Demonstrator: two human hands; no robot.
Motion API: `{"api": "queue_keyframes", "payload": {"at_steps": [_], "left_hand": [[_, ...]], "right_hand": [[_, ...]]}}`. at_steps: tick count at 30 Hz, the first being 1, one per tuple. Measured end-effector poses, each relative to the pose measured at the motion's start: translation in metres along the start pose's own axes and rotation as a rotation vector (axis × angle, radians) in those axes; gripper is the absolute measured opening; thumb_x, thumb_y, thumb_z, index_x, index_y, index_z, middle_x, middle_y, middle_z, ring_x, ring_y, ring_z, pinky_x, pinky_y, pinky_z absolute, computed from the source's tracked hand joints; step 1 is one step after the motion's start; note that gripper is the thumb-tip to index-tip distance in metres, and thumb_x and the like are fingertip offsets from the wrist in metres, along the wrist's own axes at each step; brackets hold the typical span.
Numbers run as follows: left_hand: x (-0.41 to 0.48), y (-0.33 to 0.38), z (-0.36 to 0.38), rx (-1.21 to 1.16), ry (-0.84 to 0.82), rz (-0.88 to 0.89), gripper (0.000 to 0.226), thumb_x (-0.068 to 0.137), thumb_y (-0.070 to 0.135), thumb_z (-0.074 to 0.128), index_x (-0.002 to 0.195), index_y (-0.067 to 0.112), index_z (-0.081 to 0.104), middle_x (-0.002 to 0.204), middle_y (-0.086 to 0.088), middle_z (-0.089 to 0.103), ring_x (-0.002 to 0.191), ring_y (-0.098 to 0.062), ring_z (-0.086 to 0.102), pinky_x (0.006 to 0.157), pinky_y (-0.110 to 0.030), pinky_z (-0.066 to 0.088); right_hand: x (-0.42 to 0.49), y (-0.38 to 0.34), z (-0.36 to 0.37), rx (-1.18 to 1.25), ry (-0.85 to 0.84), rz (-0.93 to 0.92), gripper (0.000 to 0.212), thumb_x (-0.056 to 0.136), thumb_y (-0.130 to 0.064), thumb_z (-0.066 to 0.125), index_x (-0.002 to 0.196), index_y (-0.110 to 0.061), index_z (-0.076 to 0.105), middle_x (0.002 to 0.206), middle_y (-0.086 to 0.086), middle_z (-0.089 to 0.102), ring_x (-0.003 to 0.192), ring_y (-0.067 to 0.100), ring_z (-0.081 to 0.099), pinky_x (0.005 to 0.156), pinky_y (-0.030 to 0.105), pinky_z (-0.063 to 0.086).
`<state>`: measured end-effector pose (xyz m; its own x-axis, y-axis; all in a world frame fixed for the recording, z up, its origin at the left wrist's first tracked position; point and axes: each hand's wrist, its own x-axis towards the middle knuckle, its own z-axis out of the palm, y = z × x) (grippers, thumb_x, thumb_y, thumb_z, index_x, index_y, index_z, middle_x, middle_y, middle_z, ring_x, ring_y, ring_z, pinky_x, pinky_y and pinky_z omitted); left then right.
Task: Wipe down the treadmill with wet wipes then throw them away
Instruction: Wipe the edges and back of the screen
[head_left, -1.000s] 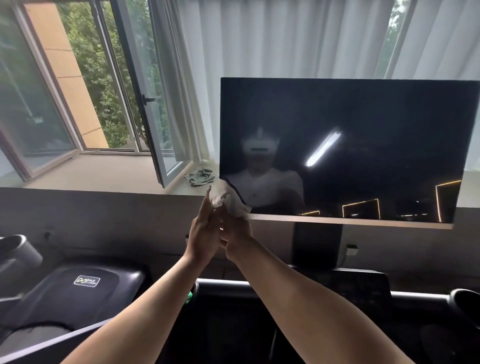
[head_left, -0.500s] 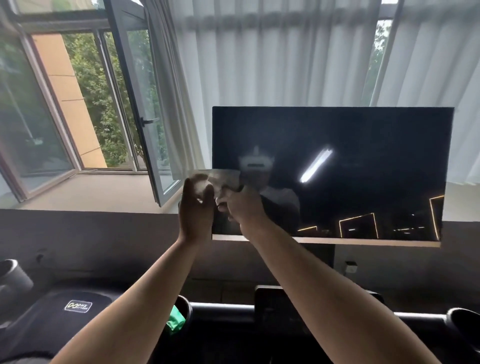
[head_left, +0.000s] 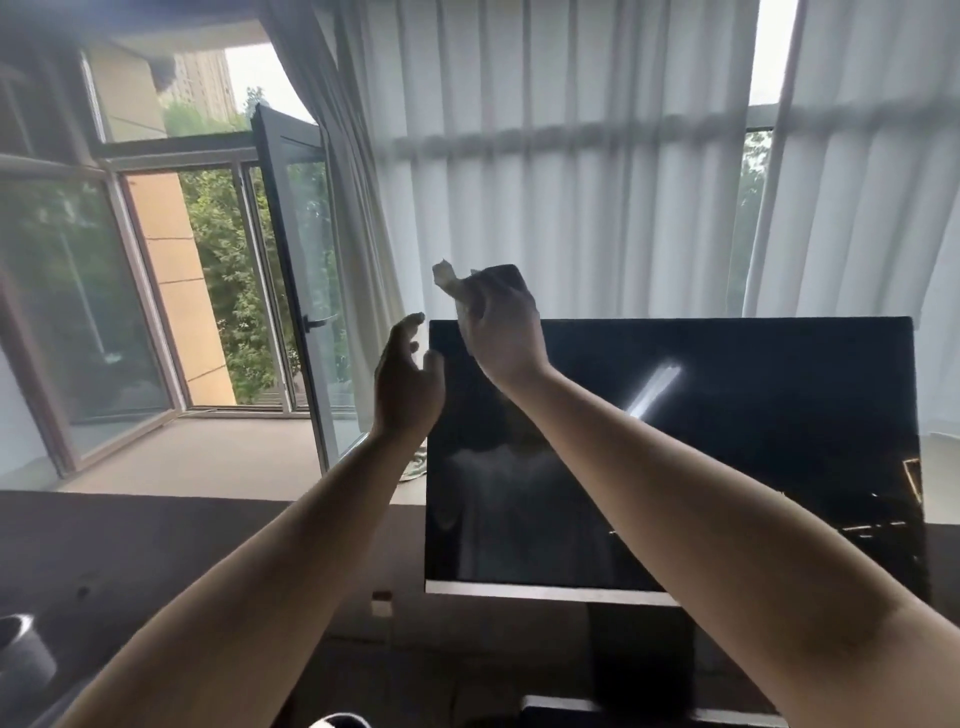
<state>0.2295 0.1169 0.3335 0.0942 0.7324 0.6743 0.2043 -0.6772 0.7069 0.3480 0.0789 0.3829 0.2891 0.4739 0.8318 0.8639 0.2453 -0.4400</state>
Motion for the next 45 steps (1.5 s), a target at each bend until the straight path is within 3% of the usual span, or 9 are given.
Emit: {"api": "queue_keyframes", "payload": {"at_steps": [3,6,11,16,20,27,32,39,45], "left_hand": [[0.024,0.001,0.01,0.051,-0.046,-0.029,0.046,0.101,0.012,0.047,0.146,0.019,0.048,0.133,-0.005,0.066,0.119,-0.024,0.062,0.095,-0.032,0.049],[0.035,-0.006,0.015,0.084,-0.013,0.001,0.03,0.103,0.015,0.044,0.126,0.017,0.063,0.119,-0.005,0.071,0.11,-0.028,0.066,0.076,-0.026,0.04],[0.033,-0.011,0.016,0.058,0.001,-0.007,0.038,0.104,0.015,0.047,0.14,0.018,0.058,0.13,-0.001,0.067,0.117,-0.02,0.062,0.081,-0.018,0.036],[0.029,-0.011,0.012,0.087,0.012,-0.006,0.037,0.108,0.02,0.043,0.143,0.016,0.056,0.139,-0.004,0.062,0.131,-0.022,0.056,0.097,-0.016,0.035],[0.028,-0.015,0.01,0.126,0.018,0.047,0.034,0.108,0.019,0.044,0.134,0.015,0.065,0.137,-0.003,0.065,0.129,-0.021,0.058,0.108,-0.027,0.038],[0.018,-0.013,0.016,0.205,0.048,0.243,0.034,0.105,0.015,0.042,0.129,0.01,0.065,0.12,-0.01,0.07,0.106,-0.019,0.062,0.08,-0.018,0.037],[0.006,-0.014,0.02,0.267,0.022,0.231,0.038,0.106,0.021,0.041,0.141,0.017,0.055,0.138,-0.004,0.06,0.123,-0.029,0.06,0.092,-0.042,0.051],[0.012,-0.026,0.02,0.338,0.037,0.235,0.039,0.106,0.018,0.045,0.143,0.012,0.053,0.14,-0.007,0.058,0.129,-0.029,0.055,0.105,-0.042,0.046],[0.021,-0.013,0.042,0.499,0.033,0.32,0.035,0.101,0.01,0.042,0.131,0.006,0.06,0.134,-0.014,0.061,0.131,-0.034,0.053,0.113,-0.048,0.038]], "right_hand": [[0.016,-0.004,0.0,-0.089,-0.272,0.012,0.023,0.1,-0.02,0.05,0.091,-0.01,0.068,0.108,0.004,0.064,0.092,0.015,0.057,0.077,0.024,0.041],[0.023,-0.011,0.009,-0.147,-0.468,0.07,0.04,0.101,-0.041,0.043,0.08,-0.018,0.068,0.084,0.001,0.066,0.081,0.021,0.061,0.067,0.031,0.04],[0.02,-0.001,0.009,-0.152,-0.436,-0.079,0.019,0.098,-0.02,0.049,0.099,-0.025,0.068,0.096,0.002,0.07,0.088,0.026,0.063,0.07,0.036,0.051],[0.025,0.009,-0.001,-0.19,-0.418,-0.035,0.029,0.09,-0.017,0.048,0.064,-0.029,0.055,0.068,-0.008,0.059,0.069,0.019,0.058,0.058,0.031,0.044],[0.023,0.013,-0.007,-0.165,-0.309,0.059,0.03,0.09,-0.013,0.047,0.069,-0.03,0.06,0.071,-0.01,0.064,0.069,0.015,0.059,0.059,0.026,0.045],[0.02,-0.011,0.015,-0.163,-0.329,0.022,0.022,0.095,-0.019,0.052,0.075,-0.025,0.059,0.072,0.001,0.061,0.07,0.027,0.057,0.058,0.031,0.042],[0.014,0.002,-0.007,-0.218,-0.365,-0.036,0.009,0.093,-0.019,0.053,0.097,-0.027,0.051,0.086,0.001,0.067,0.074,0.027,0.06,0.062,0.034,0.051],[0.014,0.009,-0.029,-0.346,-0.364,0.011,0.019,0.088,-0.01,0.046,0.088,-0.024,0.059,0.071,-0.001,0.06,0.064,0.023,0.054,0.051,0.028,0.032],[0.016,-0.004,-0.016,-0.306,-0.405,0.009,0.018,0.095,-0.017,0.049,0.086,-0.018,0.065,0.079,0.006,0.065,0.075,0.03,0.06,0.061,0.033,0.042]]}}
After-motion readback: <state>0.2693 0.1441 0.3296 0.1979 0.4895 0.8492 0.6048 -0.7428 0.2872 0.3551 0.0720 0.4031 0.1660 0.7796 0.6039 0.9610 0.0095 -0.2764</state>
